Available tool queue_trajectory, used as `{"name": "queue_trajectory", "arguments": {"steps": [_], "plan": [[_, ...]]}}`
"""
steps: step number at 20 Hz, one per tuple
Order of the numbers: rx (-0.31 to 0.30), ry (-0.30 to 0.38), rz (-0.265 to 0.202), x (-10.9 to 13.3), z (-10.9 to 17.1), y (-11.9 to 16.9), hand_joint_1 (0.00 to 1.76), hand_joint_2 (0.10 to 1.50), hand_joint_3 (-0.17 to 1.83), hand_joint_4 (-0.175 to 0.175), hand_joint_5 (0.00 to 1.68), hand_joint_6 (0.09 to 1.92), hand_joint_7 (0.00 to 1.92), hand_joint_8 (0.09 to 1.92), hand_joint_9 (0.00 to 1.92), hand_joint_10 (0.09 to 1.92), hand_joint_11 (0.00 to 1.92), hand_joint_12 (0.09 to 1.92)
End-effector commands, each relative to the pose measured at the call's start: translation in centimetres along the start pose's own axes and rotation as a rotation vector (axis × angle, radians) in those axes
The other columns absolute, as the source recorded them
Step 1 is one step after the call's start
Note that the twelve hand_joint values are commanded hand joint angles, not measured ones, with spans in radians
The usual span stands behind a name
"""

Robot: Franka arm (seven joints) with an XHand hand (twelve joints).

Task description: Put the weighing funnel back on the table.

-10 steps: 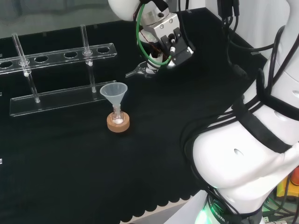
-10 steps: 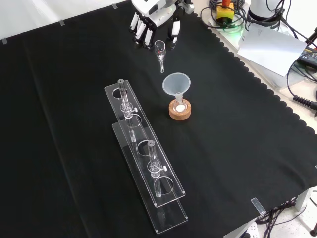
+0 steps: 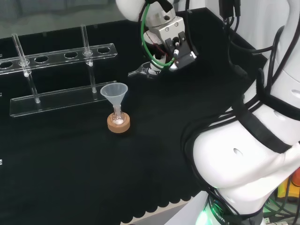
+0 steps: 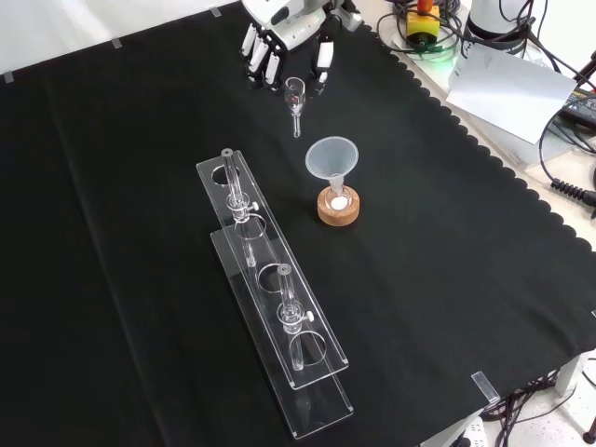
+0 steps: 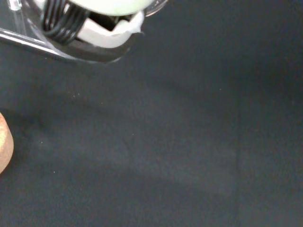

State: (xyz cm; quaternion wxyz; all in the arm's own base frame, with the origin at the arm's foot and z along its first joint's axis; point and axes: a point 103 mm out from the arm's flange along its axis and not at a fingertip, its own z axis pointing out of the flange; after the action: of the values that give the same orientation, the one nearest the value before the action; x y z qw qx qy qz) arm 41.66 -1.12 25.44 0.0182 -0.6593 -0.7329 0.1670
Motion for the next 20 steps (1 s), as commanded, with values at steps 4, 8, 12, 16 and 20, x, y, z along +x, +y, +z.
{"name": "queue_trajectory", "arguments": {"steps": [4, 8, 12, 16, 20], "plan": [[-0.037, 0.156, -0.005, -3.0, 3.3, 1.4, 1.1, 0.67, 0.71, 0.175, 1.2, 0.84, 0.66, 0.59, 1.07, 0.31, 0.82, 1.07], [-0.031, 0.192, -0.004, -4.2, 4.8, 2.5, 1.1, 0.67, 0.71, 0.175, 1.2, 0.84, 0.66, 0.59, 1.07, 0.31, 0.82, 1.07], [-0.008, 0.201, -0.003, -4.7, 6.7, 3.8, 1.1, 0.67, 0.71, 0.175, 1.19, 0.84, 0.66, 0.59, 1.07, 0.31, 0.82, 1.07], [0.003, 0.212, -0.001, -4.8, 8.3, 5.1, 1.1, 0.67, 0.71, 0.175, 1.19, 0.84, 0.66, 0.59, 1.07, 0.31, 0.82, 1.07], [0.012, 0.213, -0.002, -5.0, 9.7, 6.4, 1.1, 0.67, 0.71, 0.175, 1.19, 0.84, 0.66, 0.59, 1.07, 0.31, 0.82, 1.07]]}}
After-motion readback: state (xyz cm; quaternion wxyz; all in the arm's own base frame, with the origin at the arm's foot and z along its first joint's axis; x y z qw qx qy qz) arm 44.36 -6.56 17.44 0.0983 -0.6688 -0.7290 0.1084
